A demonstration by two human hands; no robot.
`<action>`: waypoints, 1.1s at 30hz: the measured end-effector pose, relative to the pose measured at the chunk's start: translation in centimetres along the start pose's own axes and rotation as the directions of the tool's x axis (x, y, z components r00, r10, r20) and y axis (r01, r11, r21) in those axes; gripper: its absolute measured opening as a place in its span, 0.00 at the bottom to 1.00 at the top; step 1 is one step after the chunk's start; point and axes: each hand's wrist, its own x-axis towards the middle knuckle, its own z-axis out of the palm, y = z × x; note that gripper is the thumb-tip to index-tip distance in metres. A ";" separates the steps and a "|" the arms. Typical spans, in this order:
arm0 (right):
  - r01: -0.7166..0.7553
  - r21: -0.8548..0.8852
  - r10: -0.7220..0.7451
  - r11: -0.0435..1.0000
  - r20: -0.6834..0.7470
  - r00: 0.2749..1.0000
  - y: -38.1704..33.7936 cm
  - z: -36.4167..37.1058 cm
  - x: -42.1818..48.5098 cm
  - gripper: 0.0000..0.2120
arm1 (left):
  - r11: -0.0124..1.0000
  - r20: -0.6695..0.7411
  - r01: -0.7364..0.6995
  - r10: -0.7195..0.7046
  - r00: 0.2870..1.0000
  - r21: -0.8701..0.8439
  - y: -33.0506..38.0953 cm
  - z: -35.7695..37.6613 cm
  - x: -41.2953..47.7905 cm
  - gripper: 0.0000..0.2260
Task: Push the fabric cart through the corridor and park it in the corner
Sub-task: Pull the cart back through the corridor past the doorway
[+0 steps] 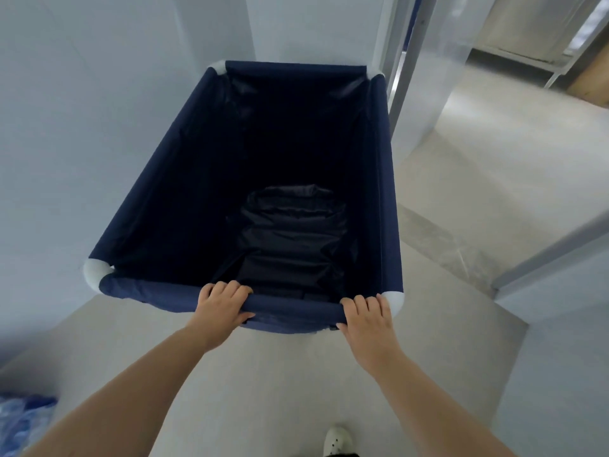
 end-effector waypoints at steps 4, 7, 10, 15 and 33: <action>0.007 0.007 -0.007 1.000 0.019 1.000 -0.1 0.0 0.1 0.21 | 1.000 0.038 0.008 -0.008 0.999 -0.023 -0.1 -0.5 0.2 0.16; -0.001 0.013 0.001 1.000 0.037 0.999 -0.1 -0.1 0.1 0.21 | 0.999 0.043 0.030 -0.028 0.999 -0.042 0.2 -0.7 0.0 0.16; -0.011 0.016 0.010 1.000 0.057 0.998 -0.4 -0.5 0.2 0.21 | 0.999 0.032 0.009 -0.008 0.999 -0.037 -0.2 -0.5 0.1 0.16; -0.027 0.004 0.027 1.000 0.126 0.992 -1.0 -0.4 0.2 0.20 | 1.000 0.099 -0.018 0.019 0.995 -0.014 -1.4 0.8 0.1 0.16; -0.475 -0.085 0.479 0.876 0.275 0.834 -10.8 -0.8 -5.3 0.26 | 0.981 0.091 -0.182 0.187 0.978 -0.060 -11.4 1.6 -6.6 0.17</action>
